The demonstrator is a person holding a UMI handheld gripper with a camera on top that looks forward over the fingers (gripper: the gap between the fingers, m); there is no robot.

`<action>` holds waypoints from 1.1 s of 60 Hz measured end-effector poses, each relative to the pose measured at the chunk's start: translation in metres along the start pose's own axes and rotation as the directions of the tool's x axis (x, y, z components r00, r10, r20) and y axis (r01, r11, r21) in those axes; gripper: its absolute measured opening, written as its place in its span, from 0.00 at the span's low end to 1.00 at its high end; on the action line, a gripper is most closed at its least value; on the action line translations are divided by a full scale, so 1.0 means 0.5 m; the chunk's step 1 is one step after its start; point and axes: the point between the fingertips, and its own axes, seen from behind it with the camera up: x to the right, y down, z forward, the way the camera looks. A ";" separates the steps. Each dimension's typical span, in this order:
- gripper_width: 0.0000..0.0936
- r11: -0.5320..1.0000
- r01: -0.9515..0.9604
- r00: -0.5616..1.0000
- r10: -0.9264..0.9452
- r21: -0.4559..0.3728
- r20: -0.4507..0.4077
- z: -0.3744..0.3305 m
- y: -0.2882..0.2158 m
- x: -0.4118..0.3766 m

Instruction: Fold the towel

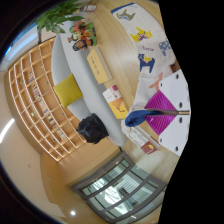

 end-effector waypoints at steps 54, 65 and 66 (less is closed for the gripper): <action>0.91 0.972 0.237 0.848 -0.203 0.006 -0.490 -0.335 -0.191 0.706; 0.91 0.931 0.365 0.797 -0.323 -0.019 -0.511 -0.479 -0.159 0.593; 0.91 0.930 0.366 0.797 -0.324 -0.019 -0.510 -0.492 -0.152 0.583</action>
